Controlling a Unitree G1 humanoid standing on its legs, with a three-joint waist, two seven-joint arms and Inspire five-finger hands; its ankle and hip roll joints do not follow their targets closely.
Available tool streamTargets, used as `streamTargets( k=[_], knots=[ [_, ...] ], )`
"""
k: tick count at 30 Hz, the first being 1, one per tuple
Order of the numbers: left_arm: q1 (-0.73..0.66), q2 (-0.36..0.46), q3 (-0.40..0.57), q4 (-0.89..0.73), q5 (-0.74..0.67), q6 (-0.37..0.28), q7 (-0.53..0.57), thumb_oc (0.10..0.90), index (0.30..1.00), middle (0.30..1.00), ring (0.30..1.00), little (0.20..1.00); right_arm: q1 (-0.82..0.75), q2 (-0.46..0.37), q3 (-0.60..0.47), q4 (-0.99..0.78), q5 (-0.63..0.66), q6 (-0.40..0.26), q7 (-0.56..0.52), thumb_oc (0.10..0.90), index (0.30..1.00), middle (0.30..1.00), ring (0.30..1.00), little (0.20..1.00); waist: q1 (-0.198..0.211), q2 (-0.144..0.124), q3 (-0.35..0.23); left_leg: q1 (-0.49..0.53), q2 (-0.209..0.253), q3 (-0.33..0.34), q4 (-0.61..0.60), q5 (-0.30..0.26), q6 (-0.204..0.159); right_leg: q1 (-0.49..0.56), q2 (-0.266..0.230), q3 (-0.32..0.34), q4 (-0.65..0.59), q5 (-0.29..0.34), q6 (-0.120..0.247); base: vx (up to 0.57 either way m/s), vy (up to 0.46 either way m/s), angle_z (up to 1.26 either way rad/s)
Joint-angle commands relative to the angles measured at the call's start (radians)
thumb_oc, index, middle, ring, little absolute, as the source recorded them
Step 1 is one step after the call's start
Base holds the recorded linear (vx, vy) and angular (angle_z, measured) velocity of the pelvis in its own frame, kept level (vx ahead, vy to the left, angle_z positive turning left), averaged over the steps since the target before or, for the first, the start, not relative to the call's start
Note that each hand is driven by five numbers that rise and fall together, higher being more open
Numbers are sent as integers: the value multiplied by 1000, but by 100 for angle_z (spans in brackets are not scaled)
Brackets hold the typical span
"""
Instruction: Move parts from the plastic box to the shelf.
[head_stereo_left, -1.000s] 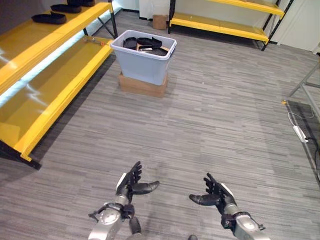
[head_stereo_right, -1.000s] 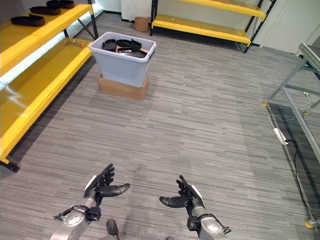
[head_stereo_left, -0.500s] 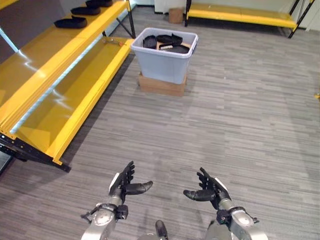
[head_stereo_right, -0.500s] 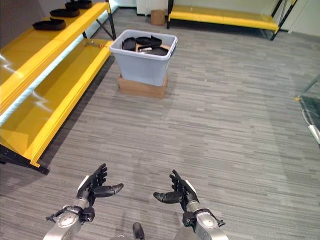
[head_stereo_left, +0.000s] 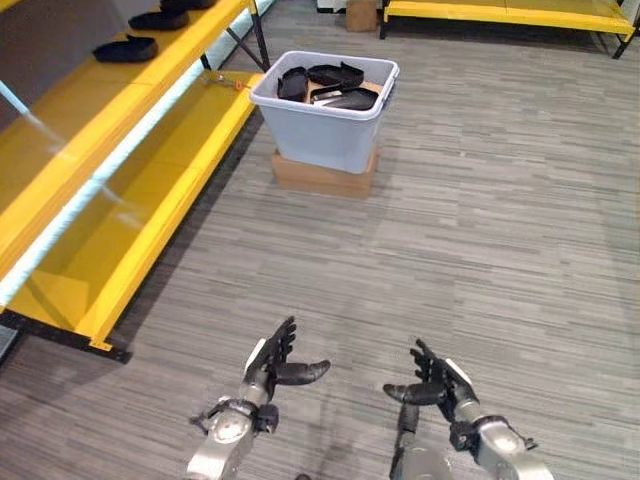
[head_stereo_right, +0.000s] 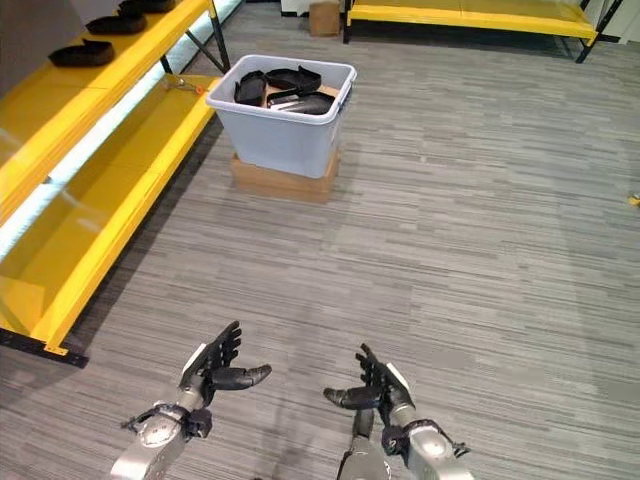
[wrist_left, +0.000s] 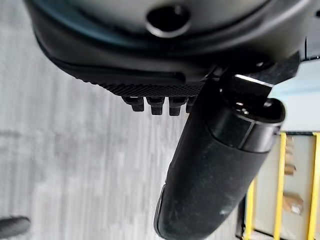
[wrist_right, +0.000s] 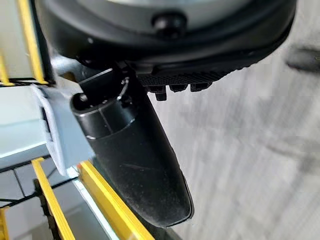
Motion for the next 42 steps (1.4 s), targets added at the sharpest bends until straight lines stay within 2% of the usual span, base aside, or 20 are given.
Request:
streamTargets(
  k=[1, 3, 5, 9, 11, 13, 14, 16, 21, 23, 26, 27, 29, 30, 31, 33, 34, 37, 41, 42],
  knots=[
    [-44, 34, 22, -79, -10, -101, -3, 900, 1000, 1000, 1000, 1000, -5, 14, 3, -86, 30, -84, 9, 900, 1000, 1000, 1000, 1000, 10, -40, -27, -99, -35, -47, 294, 40, 5, 16, -17, 31, 37, -43, 85, 179, -242, -25],
    [-30, 43, 31, -91, -28, -99, 0, 900, 1000, 1000, 1000, 1000, -9, -2, 4, -86, 40, -83, 12, 900, 1000, 1000, 1000, 1000, 57, -92, 18, -217, -80, -139, 551, 97, -26, 73, -3, 23, 32, -75, 44, 256, -266, -60],
    [-19, 54, 33, -96, -28, -95, -5, 900, 1000, 1000, 1000, 1000, -10, 1, 11, -78, 47, -81, 8, 900, 1000, 1000, 1000, 1000, 69, -99, 17, -239, -46, -129, 497, 111, -10, 92, 23, 23, 21, -87, 42, 225, -102, -21],
    [9, 75, 44, -104, -25, -85, -1, 900, 1000, 1000, 1000, 1000, -1, 7, 15, -76, 47, -86, 0, 900, 1000, 1000, 1000, 1000, 101, -106, 10, -255, 112, -128, 205, 129, 28, 134, 46, 41, 17, -140, 62, 259, 77, 4],
    [15, 79, 48, -97, -9, -84, 4, 900, 1000, 1000, 1000, 1000, 2, 13, 15, -61, 45, -93, -4, 900, 1000, 1000, 1000, 1000, 117, -87, 12, -267, 173, -120, -11, 226, 5, 161, 62, 55, 19, -174, 77, 274, 180, -40],
    [11, 81, 49, -87, -2, -82, 5, 900, 1000, 1000, 1000, 1000, 4, 12, 17, -50, 44, -94, -4, 900, 1000, 1000, 1000, 1000, 120, -75, 9, -270, 209, -110, -112, 309, -28, 192, 72, 62, 19, -199, 80, 240, 139, -38],
    [11, 81, 49, -87, -2, -82, 5, 900, 1000, 1000, 1000, 1000, 4, 12, 17, -50, 44, -95, -4, 900, 1000, 1000, 1000, 1000, 120, -75, 9, -269, 209, -110, -113, 309, -28, 193, 72, 62, 19, -199, 80, 185, 95, -29],
    [17, 87, 56, -80, 1, -86, -1, 900, 1000, 1000, 1000, 1000, 2, 21, 25, -42, 41, -87, 5, 900, 1000, 1000, 1000, 1000, 137, -69, 5, -235, 171, -145, -97, 262, -29, 225, 72, 82, 23, -214, 83, 252, 191, -36],
    [17, 99, 51, -95, -8, -88, -7, 900, 1000, 1000, 1000, 1000, -12, 28, 37, -53, 37, -79, 20, 900, 1000, 1000, 1000, 1000, 138, -71, -14, -244, 101, -137, -73, 202, -7, 235, 32, 99, 4, -193, 98, 168, 182, -19],
    [7, 110, 52, -95, -9, -91, 1, 900, 1000, 1000, 1000, 1000, -41, 32, 49, -66, 28, -75, 20, 900, 1000, 1000, 1000, 1000, 147, -81, -16, -285, 43, -130, -19, 148, 27, 220, -5, 104, 38, -194, 116, 180, 262, 14],
    [1, 117, 52, -96, -9, -94, 5, 900, 1000, 1000, 1000, 1000, -55, 40, 52, -63, 18, -73, 21, 900, 1000, 1000, 1000, 1000, 148, -82, -17, -296, 15, -119, 2, 121, 50, 189, -27, 111, 98, -197, 126, 130, 222, -1],
    [-1, 121, 52, -94, -6, -92, 7, 900, 1000, 1000, 1000, 1000, -58, 45, 50, -63, 15, -73, 20, 900, 1000, 1000, 1000, 1000, 147, -81, -16, -295, -6, -114, 6, 108, 65, 172, -41, 115, 144, -184, 137, 159, 253, -3],
    [11, 132, 52, -107, 11, -88, 5, 900, 1000, 1000, 1000, 1000, -39, 60, 44, -61, -4, -64, 24, 900, 1000, 1000, 1000, 1000, 123, -63, -7, -257, -81, -112, -8, 69, 125, 79, -77, 159, 410, -60, 173, 279, 446, 16],
    [10, 133, 49, -107, 15, -89, 4, 900, 1000, 1000, 1000, 1000, -38, 61, 47, -58, -8, -63, 25, 900, 1000, 1000, 1000, 1000, 118, -54, -1, -246, -90, -115, -14, 66, 138, 47, -72, 177, 477, -24, 174, 168, 273, 22],
    [10, 133, 49, -107, 15, -89, 4, 900, 1000, 1000, 1000, 1000, -38, 61, 47, -58, -8, -63, 25, 900, 1000, 1000, 1000, 1000, 118, -53, -2, -247, -90, -114, -14, 66, 137, 46, -71, 177, 477, -23, 174, 186, 216, 18],
    [16, 138, 41, -112, 32, -89, -2, 900, 1000, 1000, 1000, 1000, -19, 59, 47, -59, -20, -58, 34, 900, 1000, 1000, 1000, 1000, 94, -16, 23, -180, -113, -126, -41, 41, 167, -34, -62, 203, 600, 0, 165, 223, 207, 5],
    [16, 137, 41, -112, 32, -89, -2, 900, 1000, 1000, 1000, 1000, -19, 58, 47, -59, -20, -58, 34, 900, 1000, 1000, 1000, 1000, 94, -18, 24, -178, -115, -125, -42, 41, 168, -34, -65, 204, 605, -3, 165, 181, 110, -1],
    [2, 127, 27, -93, 25, -93, -4, 900, 1000, 1000, 1000, 1000, -21, 45, 49, -63, -11, -61, 34, 900, 1000, 1000, 1000, 1000, 63, -4, 41, -131, -148, -136, -65, 22, 161, -96, -82, 212, 473, -24, 145, 203, 57, 15],
    [-34, 110, 19, -70, 42, -102, -7, 900, 1000, 1000, 1000, 1000, -21, 40, 38, -69, -27, -63, 24, 900, 1000, 1000, 1000, 1000, 10, -8, 55, -62, -168, -167, -70, -41, 122, -138, -171, 253, 54, 97, 189, 330, -124, 31],
    [-33, 109, 23, -74, 47, -105, -9, 900, 1000, 1000, 1000, 1000, -17, 39, 37, -75, -36, -60, 27, 900, 1000, 1000, 1000, 1000, 7, -9, 53, -49, -169, -168, -70, -48, 119, -145, -184, 245, 26, 108, 197, 464, -182, 57]
  ],
)
